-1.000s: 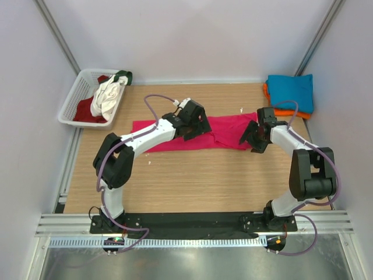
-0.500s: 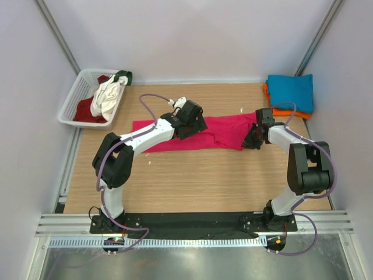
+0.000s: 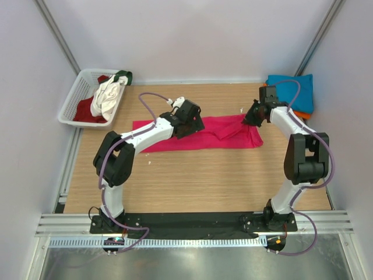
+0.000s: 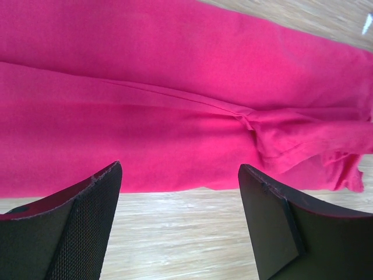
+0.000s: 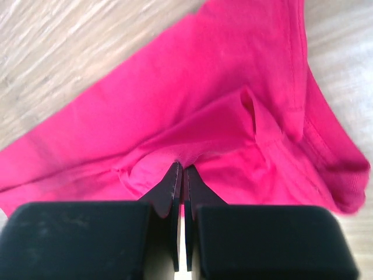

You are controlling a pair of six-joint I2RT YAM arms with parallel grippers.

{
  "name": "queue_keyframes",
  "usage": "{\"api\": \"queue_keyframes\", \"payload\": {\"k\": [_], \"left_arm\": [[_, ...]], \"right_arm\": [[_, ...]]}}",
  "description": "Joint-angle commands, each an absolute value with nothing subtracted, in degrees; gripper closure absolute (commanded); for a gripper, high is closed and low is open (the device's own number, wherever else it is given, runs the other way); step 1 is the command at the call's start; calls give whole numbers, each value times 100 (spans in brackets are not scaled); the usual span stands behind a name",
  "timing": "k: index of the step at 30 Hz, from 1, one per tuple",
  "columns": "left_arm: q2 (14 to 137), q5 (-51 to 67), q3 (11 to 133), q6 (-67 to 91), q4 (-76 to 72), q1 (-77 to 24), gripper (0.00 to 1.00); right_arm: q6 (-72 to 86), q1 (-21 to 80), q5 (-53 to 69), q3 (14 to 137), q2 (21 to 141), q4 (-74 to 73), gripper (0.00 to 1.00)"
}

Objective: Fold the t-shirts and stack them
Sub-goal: Fold the tshirt

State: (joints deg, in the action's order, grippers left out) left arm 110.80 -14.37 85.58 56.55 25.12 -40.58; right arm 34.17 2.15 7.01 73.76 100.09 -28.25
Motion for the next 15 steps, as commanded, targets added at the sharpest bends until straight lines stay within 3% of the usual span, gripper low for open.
{"api": "queue_keyframes", "payload": {"k": [1, 15], "left_arm": [[11153, -1529, 8692, 5493, 2496, -3946, 18], [11311, -1415, 8974, 4983, 2373, -3779, 18]], "right_arm": [[3348, 167, 914, 7707, 10423, -2866, 96], [3349, 105, 1257, 9167, 11593, -2514, 96]]}}
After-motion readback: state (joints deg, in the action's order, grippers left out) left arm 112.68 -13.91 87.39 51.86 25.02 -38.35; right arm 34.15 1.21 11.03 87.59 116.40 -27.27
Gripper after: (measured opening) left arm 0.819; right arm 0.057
